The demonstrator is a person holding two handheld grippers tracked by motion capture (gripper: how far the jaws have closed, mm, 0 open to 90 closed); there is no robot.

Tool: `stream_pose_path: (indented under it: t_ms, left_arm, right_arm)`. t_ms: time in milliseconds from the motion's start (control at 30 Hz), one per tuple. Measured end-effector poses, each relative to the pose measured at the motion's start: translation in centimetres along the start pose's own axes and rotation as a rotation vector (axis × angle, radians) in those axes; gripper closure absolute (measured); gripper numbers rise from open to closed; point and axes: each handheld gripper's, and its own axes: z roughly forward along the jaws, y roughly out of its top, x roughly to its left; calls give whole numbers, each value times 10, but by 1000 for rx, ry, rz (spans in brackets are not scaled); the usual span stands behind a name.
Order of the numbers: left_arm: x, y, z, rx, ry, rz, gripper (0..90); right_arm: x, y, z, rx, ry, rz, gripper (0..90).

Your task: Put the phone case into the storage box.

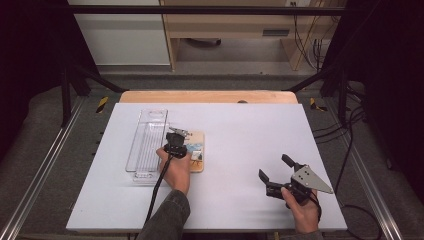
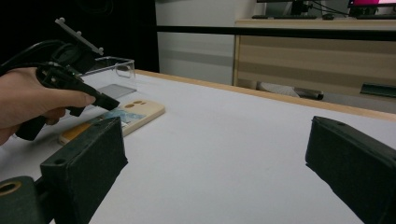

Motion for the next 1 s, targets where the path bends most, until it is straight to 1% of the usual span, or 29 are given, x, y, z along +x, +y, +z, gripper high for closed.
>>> stream_pose_path:
  t_ms: [200, 333, 467, 533, 600, 633, 667, 700, 733, 767, 867, 933, 1000]
  left_arm:
    - [0, 0, 1, -4, 0, 0, 894]
    - [-1, 1, 2, -10, -8, -2, 894]
    - [-4, 3, 4, -21, -21, 8, 894]
    - [-5, 4, 6, -27, -31, 25, 894]
    - [-6, 6, 8, -33, -50, 36, 895]
    - [-6, 6, 8, -33, -50, 36, 895]
    - [-7, 7, 8, -35, -54, 44, 895]
    - [-9, 8, 10, -42, -81, 58, 896]
    - [-10, 9, 10, -45, -93, 65, 896]
    - [-11, 9, 11, -53, -112, 63, 897]
    - [-12, 9, 12, -66, -133, 78, 897]
    - [-12, 9, 12, -67, -138, 82, 897]
    - [-11, 9, 12, -68, -161, 87, 898]
  right_arm:
    - [1, 0, 0, 2, 1, -1, 47]
    - [1, 0, 0, 3, 1, -4, 47]
    - [2, -1, 1, 8, 6, -7, 48]
    - [2, -1, 2, 13, 7, -11, 47]
    - [2, -1, 2, 16, 8, -15, 47]
    - [3, -1, 3, 17, 8, -17, 47]
    - [3, -1, 3, 17, 8, -17, 47]
    - [3, -1, 3, 19, 9, -18, 47]
    - [3, -1, 3, 20, 8, -20, 47]
    - [3, -1, 3, 20, 8, -20, 47]
    - [2, -2, 3, 22, 6, -20, 47]
    - [2, -2, 3, 22, 6, -20, 47]
    - [3, -2, 4, 26, 7, -21, 47]
